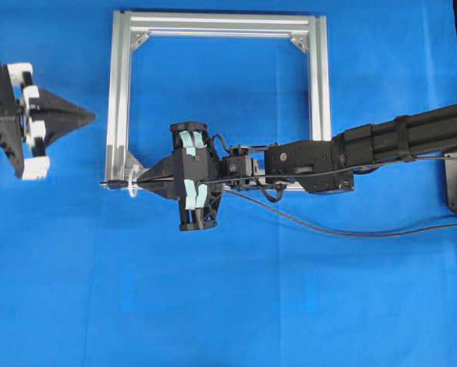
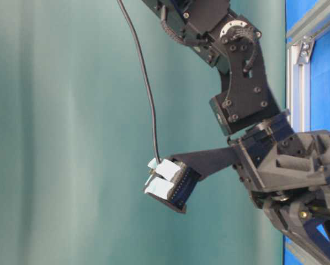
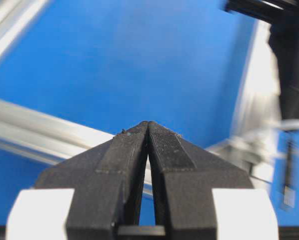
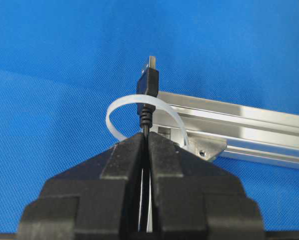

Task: Insert the wire through the string loop located on the left side.
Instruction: 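Open the left gripper and move it toward the plug past the loop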

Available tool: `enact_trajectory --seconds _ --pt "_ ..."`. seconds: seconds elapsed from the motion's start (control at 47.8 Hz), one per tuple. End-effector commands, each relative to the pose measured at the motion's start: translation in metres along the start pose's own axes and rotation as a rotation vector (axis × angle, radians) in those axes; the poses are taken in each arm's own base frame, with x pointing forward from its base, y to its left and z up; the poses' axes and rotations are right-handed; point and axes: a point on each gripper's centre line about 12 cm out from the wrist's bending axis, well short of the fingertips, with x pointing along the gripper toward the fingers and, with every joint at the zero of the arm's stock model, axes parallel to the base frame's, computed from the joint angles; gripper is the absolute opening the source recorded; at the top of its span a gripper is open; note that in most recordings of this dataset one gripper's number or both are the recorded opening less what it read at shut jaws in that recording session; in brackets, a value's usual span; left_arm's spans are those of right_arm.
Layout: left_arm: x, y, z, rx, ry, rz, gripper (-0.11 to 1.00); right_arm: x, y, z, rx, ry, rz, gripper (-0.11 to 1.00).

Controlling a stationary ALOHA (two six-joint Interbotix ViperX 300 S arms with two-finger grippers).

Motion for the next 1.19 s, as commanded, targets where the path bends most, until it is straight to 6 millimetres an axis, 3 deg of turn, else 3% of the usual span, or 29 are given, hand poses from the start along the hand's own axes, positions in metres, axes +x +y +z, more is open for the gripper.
enact_trajectory --seconds 0.0,0.293,0.879,0.983,1.172 --pt "0.001 -0.016 0.003 0.026 -0.010 -0.074 0.00 -0.003 0.002 0.021 0.002 -0.057 0.003 0.00" --pt "-0.006 -0.053 0.002 0.074 -0.010 -0.241 0.00 -0.002 0.002 0.022 0.002 -0.058 0.003 0.00" --pt "-0.004 -0.054 -0.001 0.080 0.007 -0.244 0.02 -0.003 0.002 0.021 0.002 -0.054 0.003 0.00" --pt "-0.004 -0.054 -0.001 0.073 0.008 -0.244 0.25 -0.003 0.002 0.021 0.001 -0.054 0.004 0.00" --pt "-0.005 -0.057 0.000 0.032 0.012 -0.257 0.79 -0.003 0.002 0.021 0.002 -0.054 0.003 0.00"
